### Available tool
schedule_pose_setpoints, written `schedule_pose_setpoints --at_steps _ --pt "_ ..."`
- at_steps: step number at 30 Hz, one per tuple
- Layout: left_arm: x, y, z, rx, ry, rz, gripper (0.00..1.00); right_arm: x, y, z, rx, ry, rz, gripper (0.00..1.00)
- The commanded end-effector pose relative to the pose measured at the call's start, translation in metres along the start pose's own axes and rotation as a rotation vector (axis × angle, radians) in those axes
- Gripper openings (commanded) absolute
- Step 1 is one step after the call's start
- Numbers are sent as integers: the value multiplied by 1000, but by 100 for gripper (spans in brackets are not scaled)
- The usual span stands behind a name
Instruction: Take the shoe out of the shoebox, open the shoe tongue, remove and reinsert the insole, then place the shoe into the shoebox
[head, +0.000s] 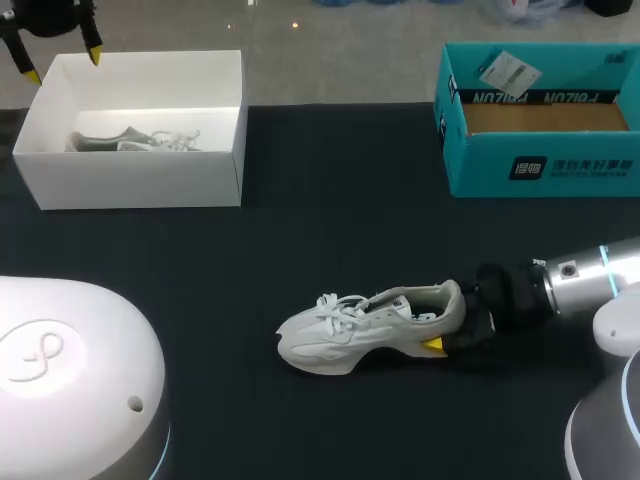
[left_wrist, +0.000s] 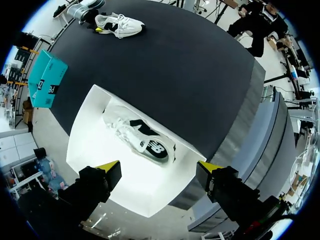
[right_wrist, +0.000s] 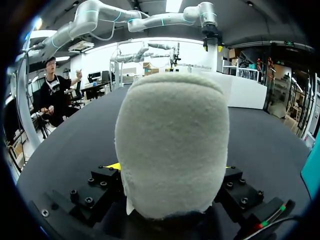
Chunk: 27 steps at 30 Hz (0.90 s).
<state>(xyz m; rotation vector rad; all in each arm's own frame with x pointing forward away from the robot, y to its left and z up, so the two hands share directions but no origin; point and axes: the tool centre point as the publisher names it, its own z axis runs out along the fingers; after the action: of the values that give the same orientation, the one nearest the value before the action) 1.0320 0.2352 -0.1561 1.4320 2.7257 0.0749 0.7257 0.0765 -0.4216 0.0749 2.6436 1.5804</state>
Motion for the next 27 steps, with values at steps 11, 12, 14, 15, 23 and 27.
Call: schedule_pose_setpoints --at_steps 11,12,14,15,23,27 --pt "-27 -21 -16 75 29 -744 100 0 0 0 3 -3 0 0" --pt "-25 -25 -18 96 -26 -744 100 0 0 0 3 -3 0 0" --pt "-23 -32 -17 55 -45 -961 100 0 0 0 3 -3 0 0" --pt "-20 -36 -17 90 -71 -1044 100 0 0 0 3 -3 0 0" --pt "-26 -65 -1 86 -66 -1659 100 0 0 0 3 -3 0 0" --pt "-37 -77 -1 41 -17 -1666 100 0 0 0 3 -3 0 0"
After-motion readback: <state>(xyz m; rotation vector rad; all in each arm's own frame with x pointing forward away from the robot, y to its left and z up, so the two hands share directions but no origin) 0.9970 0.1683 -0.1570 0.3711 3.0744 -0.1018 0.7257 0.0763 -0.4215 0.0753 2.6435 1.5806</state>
